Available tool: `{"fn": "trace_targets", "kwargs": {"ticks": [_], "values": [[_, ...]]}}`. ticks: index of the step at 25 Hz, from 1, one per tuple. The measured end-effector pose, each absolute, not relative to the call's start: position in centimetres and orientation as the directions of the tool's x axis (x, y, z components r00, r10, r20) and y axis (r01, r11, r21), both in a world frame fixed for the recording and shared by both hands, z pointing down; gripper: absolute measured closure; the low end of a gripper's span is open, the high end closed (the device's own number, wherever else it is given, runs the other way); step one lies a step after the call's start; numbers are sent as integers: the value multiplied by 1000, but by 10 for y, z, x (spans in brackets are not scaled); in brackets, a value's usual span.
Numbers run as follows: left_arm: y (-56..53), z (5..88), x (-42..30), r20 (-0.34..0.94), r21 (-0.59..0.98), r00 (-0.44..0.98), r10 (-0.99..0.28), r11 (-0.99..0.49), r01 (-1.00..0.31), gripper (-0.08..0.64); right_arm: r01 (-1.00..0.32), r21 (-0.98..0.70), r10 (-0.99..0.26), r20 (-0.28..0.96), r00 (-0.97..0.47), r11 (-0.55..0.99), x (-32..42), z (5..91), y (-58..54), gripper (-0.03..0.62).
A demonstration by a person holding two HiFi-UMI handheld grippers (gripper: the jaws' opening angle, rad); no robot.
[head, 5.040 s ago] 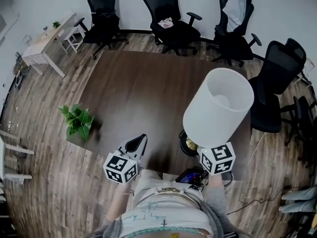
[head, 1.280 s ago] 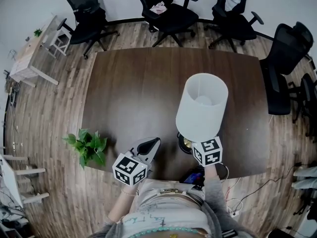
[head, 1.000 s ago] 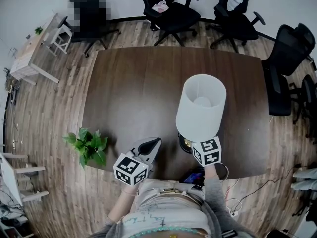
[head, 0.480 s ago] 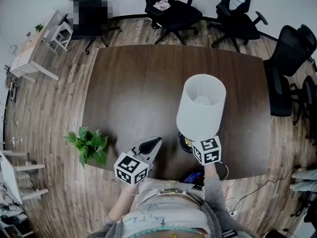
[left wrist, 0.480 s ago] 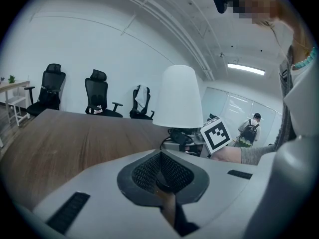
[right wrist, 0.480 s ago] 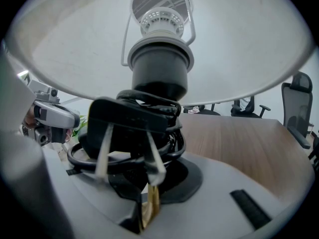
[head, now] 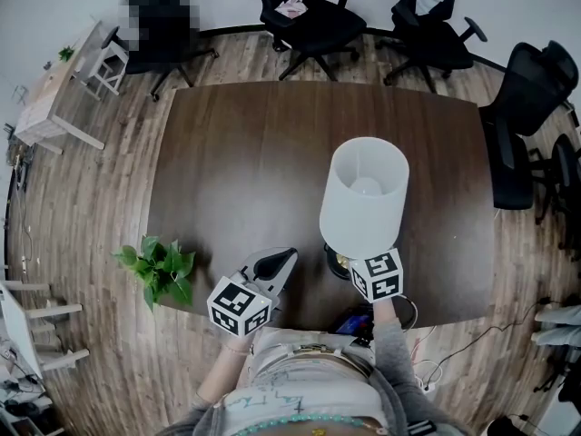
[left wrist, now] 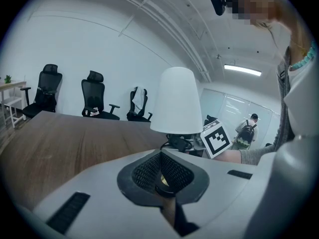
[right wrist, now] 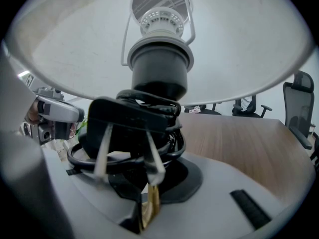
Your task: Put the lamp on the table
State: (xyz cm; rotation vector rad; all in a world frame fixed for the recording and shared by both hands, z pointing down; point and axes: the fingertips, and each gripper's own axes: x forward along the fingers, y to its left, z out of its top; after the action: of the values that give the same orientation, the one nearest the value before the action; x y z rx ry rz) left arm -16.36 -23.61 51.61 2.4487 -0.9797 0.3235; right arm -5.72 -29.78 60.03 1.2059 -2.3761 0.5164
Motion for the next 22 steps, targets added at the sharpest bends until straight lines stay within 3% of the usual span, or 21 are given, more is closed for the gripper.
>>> {"fn": "trace_targets", "kwargs": {"ticks": [8,22], "values": [[-252,491,-151,294,328,772,-564,-699,-636,549,-819,-131,-660,528,-534,558,-59,601,-298,558],[-262,468,-140,272,313,790,-550,-726,-613,549,-816,-127,-659,525,-538,565,-58,602,-297,560]]}}
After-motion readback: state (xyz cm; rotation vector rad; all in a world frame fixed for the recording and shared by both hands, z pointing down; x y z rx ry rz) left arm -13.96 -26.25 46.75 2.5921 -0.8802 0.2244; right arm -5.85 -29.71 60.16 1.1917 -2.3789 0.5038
